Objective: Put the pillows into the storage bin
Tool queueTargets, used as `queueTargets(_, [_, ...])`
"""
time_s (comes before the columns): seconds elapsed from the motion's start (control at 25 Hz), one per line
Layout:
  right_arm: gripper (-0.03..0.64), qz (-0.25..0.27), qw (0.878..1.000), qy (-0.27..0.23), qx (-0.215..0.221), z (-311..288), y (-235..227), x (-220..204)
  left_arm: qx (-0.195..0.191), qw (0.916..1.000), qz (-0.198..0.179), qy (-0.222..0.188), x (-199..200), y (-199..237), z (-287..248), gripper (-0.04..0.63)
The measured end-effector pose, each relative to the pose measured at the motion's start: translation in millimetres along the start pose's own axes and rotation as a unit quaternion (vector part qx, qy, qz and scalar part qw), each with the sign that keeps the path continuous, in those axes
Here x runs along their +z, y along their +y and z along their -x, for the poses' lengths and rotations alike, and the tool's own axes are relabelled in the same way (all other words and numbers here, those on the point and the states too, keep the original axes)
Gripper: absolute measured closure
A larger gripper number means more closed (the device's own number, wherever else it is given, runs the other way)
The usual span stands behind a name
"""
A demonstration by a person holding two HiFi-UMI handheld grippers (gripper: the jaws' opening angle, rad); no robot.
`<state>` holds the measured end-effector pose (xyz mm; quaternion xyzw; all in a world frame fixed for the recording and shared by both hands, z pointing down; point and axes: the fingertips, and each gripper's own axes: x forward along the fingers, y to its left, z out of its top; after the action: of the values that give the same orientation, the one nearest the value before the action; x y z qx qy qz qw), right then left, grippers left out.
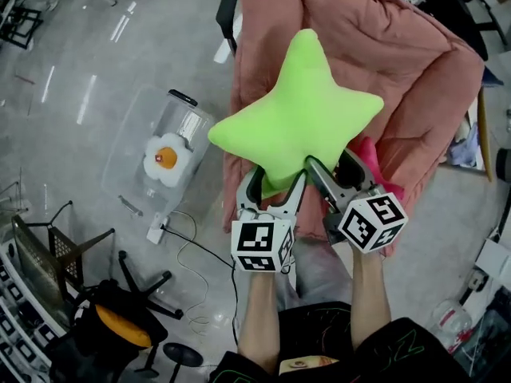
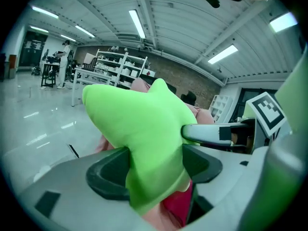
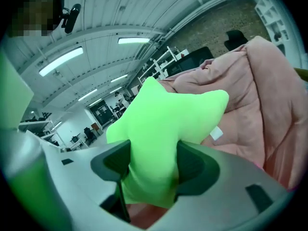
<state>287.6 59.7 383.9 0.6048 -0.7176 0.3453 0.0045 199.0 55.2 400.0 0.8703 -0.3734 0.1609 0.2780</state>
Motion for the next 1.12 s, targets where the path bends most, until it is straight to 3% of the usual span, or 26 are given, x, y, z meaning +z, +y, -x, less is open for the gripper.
queueTargets(0.28, [0.325, 0.043, 0.997, 0.023, 0.058, -53, 103, 7, 0.054, 0.9969, 0.036, -0.046, 38, 82, 65, 0.253])
queueTargets(0.52, [0.322, 0.083, 0.987, 0.074, 0.114, -120, 194, -19, 0.109, 0.9869, 0.094, -0.073, 42, 177, 117, 0.249])
queueTargets(1.12, [0.314, 0.135, 0.936, 0.252, 0.207, -300, 368, -188, 0.224, 0.9420, 0.245, -0.049, -47, 427, 212, 0.241])
